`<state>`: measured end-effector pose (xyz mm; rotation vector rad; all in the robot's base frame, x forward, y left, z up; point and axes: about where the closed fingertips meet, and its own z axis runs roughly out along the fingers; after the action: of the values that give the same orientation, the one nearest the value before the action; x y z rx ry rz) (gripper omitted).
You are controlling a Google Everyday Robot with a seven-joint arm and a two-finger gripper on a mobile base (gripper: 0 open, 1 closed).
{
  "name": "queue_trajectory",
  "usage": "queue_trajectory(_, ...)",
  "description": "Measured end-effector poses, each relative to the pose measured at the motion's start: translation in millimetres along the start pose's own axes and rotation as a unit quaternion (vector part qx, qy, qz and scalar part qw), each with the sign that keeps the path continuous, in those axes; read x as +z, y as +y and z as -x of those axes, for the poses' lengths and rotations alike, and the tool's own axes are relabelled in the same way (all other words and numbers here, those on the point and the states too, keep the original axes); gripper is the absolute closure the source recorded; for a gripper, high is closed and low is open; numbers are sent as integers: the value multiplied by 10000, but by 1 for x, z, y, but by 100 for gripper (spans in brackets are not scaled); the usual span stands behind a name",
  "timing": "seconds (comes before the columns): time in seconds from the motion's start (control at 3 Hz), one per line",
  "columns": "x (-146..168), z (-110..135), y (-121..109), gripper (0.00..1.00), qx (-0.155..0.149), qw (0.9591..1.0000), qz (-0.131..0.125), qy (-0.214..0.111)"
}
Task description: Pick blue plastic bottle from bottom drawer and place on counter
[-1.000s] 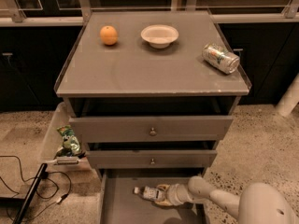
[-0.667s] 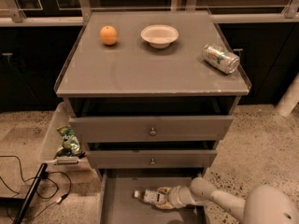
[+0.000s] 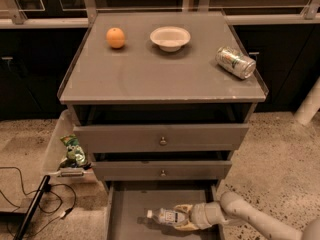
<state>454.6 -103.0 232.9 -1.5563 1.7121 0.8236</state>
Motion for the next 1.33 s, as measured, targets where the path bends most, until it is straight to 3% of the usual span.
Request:
queue_trajectory(0.33,-53,38,11,100,-189,9997,59,-113)
queue_trajectory(0.67,-53,38,11,100,-190,9997,59,-113)
queue_trajectory(1.0,-66,58,23,100,-438,9990,-61,-13)
queue_trajectory(1.33,-116,118,33,100,-1194,9907,-588,277)
